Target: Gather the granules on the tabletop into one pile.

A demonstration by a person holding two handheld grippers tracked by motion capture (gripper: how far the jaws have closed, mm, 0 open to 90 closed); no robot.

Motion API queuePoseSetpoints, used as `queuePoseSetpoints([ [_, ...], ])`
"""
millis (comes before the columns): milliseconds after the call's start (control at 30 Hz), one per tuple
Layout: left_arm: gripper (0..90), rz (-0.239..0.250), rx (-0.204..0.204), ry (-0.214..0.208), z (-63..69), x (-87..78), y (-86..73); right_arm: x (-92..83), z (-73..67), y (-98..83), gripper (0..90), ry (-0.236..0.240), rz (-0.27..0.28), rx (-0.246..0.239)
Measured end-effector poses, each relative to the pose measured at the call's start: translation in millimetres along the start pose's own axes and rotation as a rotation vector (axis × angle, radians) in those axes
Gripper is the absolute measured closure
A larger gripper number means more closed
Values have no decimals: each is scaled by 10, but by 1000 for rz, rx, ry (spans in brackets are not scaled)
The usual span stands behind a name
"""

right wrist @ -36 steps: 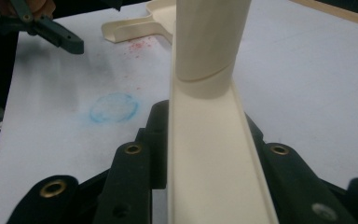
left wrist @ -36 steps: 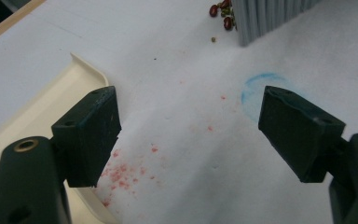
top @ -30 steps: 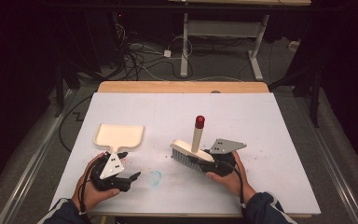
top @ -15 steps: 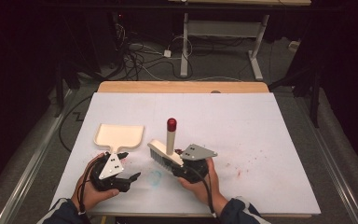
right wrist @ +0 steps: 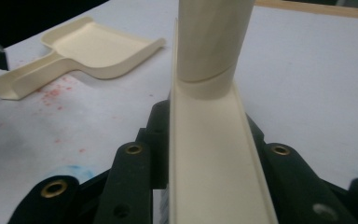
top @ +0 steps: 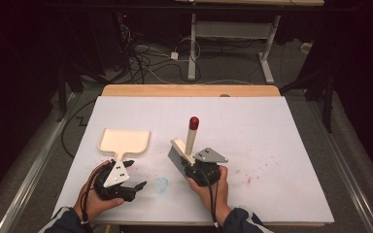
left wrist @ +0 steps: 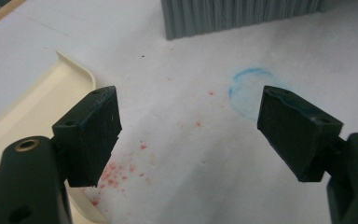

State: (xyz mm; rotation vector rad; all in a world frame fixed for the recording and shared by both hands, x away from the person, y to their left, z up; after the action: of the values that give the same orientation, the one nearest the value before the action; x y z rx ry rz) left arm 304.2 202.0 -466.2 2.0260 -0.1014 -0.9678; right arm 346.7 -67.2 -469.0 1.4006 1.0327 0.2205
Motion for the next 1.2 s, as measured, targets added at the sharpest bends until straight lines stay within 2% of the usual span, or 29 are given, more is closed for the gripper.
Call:
queuePoseSetpoints([
  [133,205,-10,9,-4,17,15,9,-107,99,-30,677,-29,-3,41],
  [300,205,-13,14,-9,25,16,9,-211,183,-14,678,-63,4,51],
  [467,205,-16,18,-12,28,15,5,-274,223,8,678,-59,18,71],
  [600,204,-17,20,-13,29,11,2,-331,209,49,678,-32,33,60],
  [800,204,-18,23,-13,28,6,-1,-502,234,165,678,28,54,15],
  [933,204,-20,27,-11,26,7,-3,-648,293,250,677,29,70,-22],
  [1033,204,-20,30,-11,28,8,-2,-743,367,300,677,20,76,-45],
  [1133,204,-23,32,-10,30,14,-2,-791,476,328,677,29,61,-56],
  [1200,204,-21,30,-8,27,14,0,-788,562,332,677,45,56,-88],
])
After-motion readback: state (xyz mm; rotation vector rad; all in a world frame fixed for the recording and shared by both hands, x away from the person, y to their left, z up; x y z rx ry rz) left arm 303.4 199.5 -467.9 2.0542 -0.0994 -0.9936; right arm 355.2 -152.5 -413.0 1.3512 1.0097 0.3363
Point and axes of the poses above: each handheld gripper's, and its own axes: x roughly forward along the jaws, y roughly out of its top, z roughly to its right, the point moved 2 cm from there along x, roughly forward along the jaws, and after that the axes turned 12 degrees about y, right-handed, at the moved point
